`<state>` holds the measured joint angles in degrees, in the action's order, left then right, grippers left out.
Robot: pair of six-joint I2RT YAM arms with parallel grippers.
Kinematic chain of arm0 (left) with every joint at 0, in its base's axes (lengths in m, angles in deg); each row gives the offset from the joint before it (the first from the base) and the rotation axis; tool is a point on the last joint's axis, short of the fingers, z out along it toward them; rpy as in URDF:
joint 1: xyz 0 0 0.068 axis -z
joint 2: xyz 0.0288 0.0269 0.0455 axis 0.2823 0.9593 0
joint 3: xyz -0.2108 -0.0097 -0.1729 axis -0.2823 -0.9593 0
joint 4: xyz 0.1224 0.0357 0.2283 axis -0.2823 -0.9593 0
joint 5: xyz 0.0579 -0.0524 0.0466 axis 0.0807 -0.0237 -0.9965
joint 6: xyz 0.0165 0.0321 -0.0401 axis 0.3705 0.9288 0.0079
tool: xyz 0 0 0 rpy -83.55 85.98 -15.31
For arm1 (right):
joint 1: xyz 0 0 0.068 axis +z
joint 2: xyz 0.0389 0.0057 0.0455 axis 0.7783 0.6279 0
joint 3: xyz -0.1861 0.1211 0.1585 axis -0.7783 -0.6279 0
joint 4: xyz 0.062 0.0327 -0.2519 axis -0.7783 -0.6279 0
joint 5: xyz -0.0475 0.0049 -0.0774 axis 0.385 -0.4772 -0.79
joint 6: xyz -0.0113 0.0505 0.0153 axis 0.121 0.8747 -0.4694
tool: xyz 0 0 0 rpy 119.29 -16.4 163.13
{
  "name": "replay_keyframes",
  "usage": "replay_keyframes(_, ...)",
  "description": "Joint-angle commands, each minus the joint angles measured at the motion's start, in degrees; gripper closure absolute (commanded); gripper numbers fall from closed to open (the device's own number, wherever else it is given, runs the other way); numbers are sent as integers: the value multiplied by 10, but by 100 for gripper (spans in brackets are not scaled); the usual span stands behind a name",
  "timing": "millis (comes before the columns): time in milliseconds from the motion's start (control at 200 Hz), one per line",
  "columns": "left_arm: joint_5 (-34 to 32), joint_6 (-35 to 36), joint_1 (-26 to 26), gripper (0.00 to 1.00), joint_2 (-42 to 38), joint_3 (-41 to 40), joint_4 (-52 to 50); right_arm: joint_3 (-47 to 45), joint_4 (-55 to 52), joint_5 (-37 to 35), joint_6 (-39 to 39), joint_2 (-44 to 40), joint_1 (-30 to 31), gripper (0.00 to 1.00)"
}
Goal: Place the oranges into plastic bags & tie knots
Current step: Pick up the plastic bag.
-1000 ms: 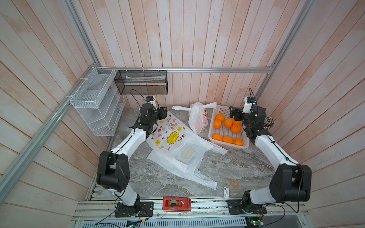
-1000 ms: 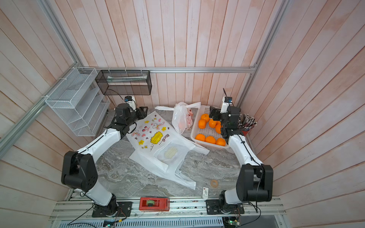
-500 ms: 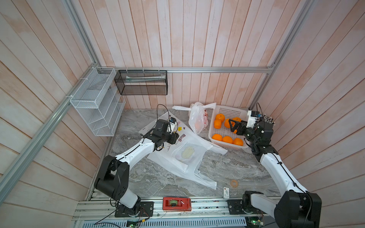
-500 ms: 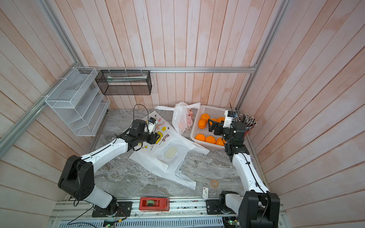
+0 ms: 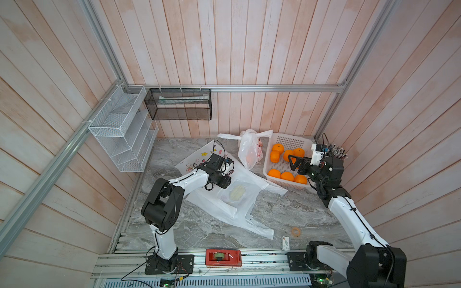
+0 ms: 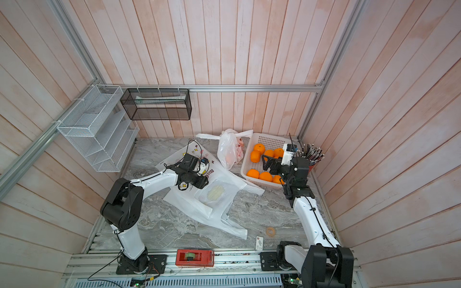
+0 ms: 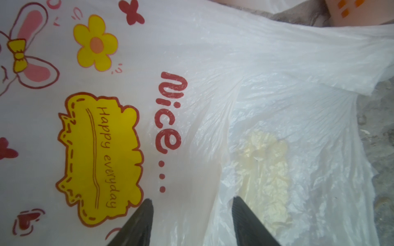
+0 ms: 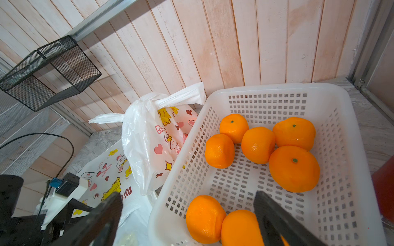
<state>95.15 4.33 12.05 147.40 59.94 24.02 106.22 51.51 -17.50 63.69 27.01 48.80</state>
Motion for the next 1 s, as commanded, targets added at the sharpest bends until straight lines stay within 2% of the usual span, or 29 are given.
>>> replay_keyframes(0, 4, 3, 0, 39, 17, 15, 4, -5, -7, -6, -4, -3, -2, 2)
replay_keyframes(255, -14, 5, 1, 41, 42, 25, 5, -5, -7, -12, -5, 0, -2, 2)
replay_keyframes(495, -31, 1, 1, 51, 54, 25, 14, -6, -5, -19, -7, 2, -2, 2)
replay_keyframes(675, -38, 0, 1, 65, 60, 23, 20, -6, -5, -24, -11, 0, -3, 2)
replay_keyframes(825, -30, -6, 2, 89, 45, 16, 26, -7, -8, -28, -11, -2, -3, 2)
replay_keyframes(920, -27, -19, 1, 100, 11, 5, 38, -2, -14, -28, -13, -2, -4, 2)
replay_keyframes(995, -24, -41, -3, 100, -22, 2, 38, 7, -28, -28, -14, -1, -5, 2)
